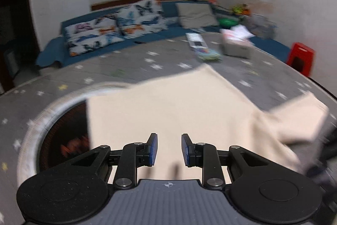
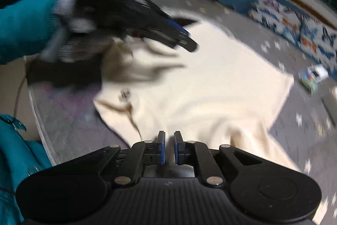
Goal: Fold clothes
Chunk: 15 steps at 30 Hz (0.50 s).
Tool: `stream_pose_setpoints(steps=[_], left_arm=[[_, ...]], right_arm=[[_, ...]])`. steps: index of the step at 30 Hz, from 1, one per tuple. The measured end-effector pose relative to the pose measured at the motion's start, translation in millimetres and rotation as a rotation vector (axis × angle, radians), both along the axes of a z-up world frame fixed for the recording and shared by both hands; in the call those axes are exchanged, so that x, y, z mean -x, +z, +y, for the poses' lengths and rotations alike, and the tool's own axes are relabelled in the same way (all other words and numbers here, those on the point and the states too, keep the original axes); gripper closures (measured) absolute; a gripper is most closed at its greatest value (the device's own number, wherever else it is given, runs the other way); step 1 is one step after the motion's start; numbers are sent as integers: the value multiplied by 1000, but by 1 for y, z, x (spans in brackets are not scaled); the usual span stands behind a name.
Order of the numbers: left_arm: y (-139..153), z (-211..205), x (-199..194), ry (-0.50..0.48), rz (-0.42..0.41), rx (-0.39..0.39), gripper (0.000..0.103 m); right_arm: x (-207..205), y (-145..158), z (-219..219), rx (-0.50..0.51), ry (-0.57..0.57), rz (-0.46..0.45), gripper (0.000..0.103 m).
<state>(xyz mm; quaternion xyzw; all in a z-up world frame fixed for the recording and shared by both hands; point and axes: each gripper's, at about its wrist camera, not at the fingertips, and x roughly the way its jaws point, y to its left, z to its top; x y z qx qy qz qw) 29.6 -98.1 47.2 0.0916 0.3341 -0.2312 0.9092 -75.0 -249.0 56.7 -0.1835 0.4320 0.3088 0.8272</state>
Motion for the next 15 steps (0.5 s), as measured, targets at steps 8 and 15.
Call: stream_pose_setpoints(steps=[8,15], left_arm=[[-11,-19,47,-85,-31,-20,76],[-18,-37,55,-125,-9,13,76]], right_arm=[[10,17,-51,-68,-189,-48,92],[4,7,-139,-37,-567,-121,82]])
